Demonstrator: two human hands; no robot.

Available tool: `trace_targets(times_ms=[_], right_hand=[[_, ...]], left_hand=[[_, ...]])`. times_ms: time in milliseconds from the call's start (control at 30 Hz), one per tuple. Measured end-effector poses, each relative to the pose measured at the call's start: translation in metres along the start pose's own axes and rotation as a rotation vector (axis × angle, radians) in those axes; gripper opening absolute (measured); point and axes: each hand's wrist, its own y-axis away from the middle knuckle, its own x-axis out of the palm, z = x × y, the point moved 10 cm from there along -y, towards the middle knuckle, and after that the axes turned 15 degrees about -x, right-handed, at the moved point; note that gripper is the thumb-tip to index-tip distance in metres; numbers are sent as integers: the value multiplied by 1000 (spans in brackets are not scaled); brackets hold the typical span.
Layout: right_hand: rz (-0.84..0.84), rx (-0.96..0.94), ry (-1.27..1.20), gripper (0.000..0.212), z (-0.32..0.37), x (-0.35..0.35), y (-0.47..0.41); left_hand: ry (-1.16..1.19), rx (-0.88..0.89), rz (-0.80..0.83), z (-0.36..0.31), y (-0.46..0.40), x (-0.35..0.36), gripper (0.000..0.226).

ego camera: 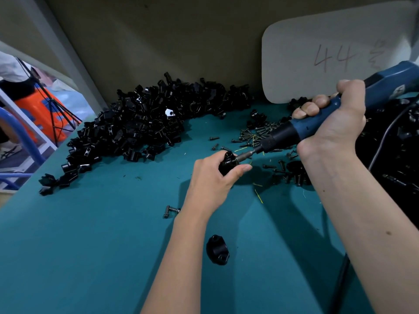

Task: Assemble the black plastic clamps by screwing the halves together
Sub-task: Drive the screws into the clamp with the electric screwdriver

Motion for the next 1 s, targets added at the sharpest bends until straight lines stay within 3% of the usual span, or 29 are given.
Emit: trace_targets(times_ms=[233,400,500,767,1000], right_hand=[[27,-34,-8,22,7,5,2],[68,-39,5,20,7,10,7],[99,-29,5,22,7,15,11],[182,10,-4,24,2,31,23],[143,89,74,20,-6,21,24]], left_hand=[[17,16,-40,-3,1,-1,47],[119,-50,-19,4,-1,-2,21],[137,-86,-32,7,-2,-2,30],[66,-50,-135,9,-3,-9,16],[-15,-118,-182,18,-2,-9,10]])
